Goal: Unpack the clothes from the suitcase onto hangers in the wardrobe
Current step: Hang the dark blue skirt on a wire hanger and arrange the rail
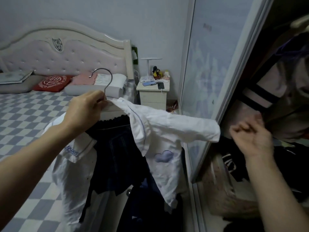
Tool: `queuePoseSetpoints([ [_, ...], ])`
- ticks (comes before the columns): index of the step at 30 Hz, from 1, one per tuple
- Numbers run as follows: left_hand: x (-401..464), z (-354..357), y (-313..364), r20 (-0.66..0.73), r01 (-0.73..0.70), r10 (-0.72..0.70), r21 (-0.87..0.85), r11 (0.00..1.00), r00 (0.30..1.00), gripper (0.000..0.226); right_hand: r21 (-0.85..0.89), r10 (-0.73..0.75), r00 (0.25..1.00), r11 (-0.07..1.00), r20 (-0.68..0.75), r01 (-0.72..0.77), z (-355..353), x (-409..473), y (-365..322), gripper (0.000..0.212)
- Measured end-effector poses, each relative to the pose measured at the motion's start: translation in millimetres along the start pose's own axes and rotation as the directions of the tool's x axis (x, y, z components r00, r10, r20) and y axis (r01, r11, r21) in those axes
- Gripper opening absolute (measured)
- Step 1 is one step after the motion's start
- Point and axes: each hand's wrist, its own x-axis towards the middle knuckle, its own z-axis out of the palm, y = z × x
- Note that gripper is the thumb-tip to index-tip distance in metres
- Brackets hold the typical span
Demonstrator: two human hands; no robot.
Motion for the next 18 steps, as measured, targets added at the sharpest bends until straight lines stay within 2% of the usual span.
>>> queuePoseSetpoints([
  [2,1.8,3.5,5.4,0.022,-0.002,0.003,-0.017,1.0,1.0,0.015,-0.179,-0.074,0.982,0.983,-0.172,0.043,-8.8,4.9,-4.4,0.031],
  [3,2.8,5.5,9.2,0.027,-0.005,0.005,-0.014,1.0,1.0,0.016,-0.317,-0.095,0.975,0.948,-0.201,0.027,-6.1,2.0,4.1,0.027],
  [5,6.9,10.0,18.8,0.044,-0.02,0.021,-0.021,1.0,0.999,0.018,-0.563,-0.017,0.995,0.825,-0.097,-0.041,12.2,-15.4,38.6,0.023],
  [7,11.7,15.3,28.2,0.062,-0.042,0.043,-0.028,0.999,0.997,0.019,-0.815,0.219,0.975,0.572,0.044,-0.092,40.9,-40.2,80.5,0.009],
  [8,13.3,18.1,31.7,0.063,-0.049,0.051,-0.024,0.999,0.997,0.019,-0.895,0.318,0.946,0.437,0.06,-0.091,51.5,-49.8,101.0,0.007],
  [9,14.8,20.3,34.2,0.06,-0.052,0.053,-0.018,0.998,0.997,0.018,-0.941,0.359,0.931,0.333,0.073,-0.055,58.4,-55.4,120.4,0.021],
  [10,15.6,22.1,36.8,0.06,-0.053,0.054,-0.015,0.998,0.997,0.017,-0.957,0.346,0.933,0.29,0.095,-0.01,64.8,-59.6,136.2,0.03],
  [11,15.6,23.1,39.0,0.061,-0.056,0.057,-0.023,0.998,0.997,0.015,-0.96,0.305,0.946,0.278,0.11,0.022,70.3,-60.7,147.1,0.03],
  [12,15.7,22.3,39.7,0.065,-0.066,0.068,-0.037,0.997,0.996,0.011,-0.95,0.268,0.957,0.312,0.113,0.025,74.5,-58.4,152.3,0.023],
  [13,14.9,21.3,39.5,0.077,-0.076,0.08,-0.053,0.996,0.994,0.005,-0.92,0.237,0.967,0.392,0.091,-0.009,77.3,-53.9,150.0,0.015],
  [15,11.6,15.2,34.9,0.109,-0.121,0.13,-0.085,0.989,0.986,0.004,-0.764,0.181,0.983,0.636,0.011,-0.109,82.4,-35.8,131.2,0.016],
  [16,9.1,12.7,32.7,0.133,-0.171,0.184,-0.099,0.98,0.974,0.004,-0.664,0.13,0.991,0.74,-0.016,-0.108,86.2,-25.4,114.7,0.019],
  [17,6.2,10.1,31.7,0.16,-0.229,0.244,-0.11,0.967,0.956,0.006,-0.613,0.068,0.997,0.787,-0.024,-0.068,91.7,-13.8,97.6,0.023],
  [18,3.9,8.6,33.2,0.188,-0.297,0.315,-0.118,0.948,0.93,0.009,-0.625,0.004,1.0,0.781,-0.026,-0.019,99.1,-4.0,80.7,0.027],
])
